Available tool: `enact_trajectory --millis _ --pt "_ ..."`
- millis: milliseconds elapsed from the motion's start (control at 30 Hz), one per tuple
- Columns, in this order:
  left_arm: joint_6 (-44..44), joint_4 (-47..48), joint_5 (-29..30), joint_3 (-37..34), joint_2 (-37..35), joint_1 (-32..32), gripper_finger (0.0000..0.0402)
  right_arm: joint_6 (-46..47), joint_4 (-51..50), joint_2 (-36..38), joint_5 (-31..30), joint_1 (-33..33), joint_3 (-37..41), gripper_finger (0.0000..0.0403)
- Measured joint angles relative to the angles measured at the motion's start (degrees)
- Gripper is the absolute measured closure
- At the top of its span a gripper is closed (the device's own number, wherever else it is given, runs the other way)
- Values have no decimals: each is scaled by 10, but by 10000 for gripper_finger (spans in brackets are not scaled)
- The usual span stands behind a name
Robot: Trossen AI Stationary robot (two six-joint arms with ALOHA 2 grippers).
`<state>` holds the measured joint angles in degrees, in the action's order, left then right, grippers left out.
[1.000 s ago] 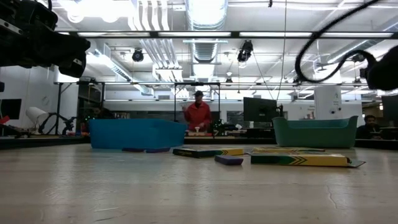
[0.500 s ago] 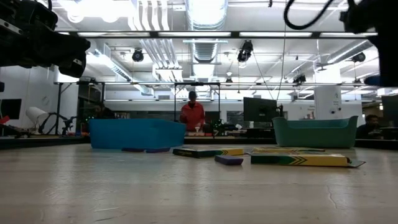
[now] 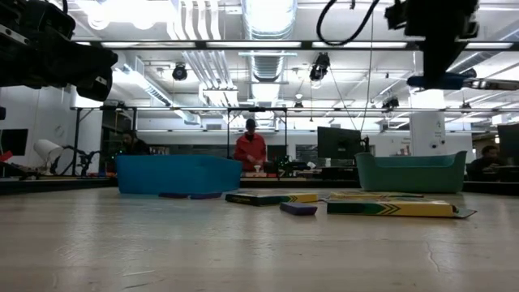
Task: Pick & Place School Supplies
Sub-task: Put the blue hole puncher into the green bin
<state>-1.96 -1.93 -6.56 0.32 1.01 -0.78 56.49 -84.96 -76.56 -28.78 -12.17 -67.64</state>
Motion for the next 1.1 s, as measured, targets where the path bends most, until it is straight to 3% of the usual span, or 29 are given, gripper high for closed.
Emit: enact_trajectory --millis 433,867,1100 --pt "0 0 0 0 0 0 360 -301 143 45 19 205 24 351" --pt "0 0 0 0 0 0 362 -478 227 37 120 364 51 351" --pt "0 0 0 0 0 0 360 -524 276 36 124 408 86 351"
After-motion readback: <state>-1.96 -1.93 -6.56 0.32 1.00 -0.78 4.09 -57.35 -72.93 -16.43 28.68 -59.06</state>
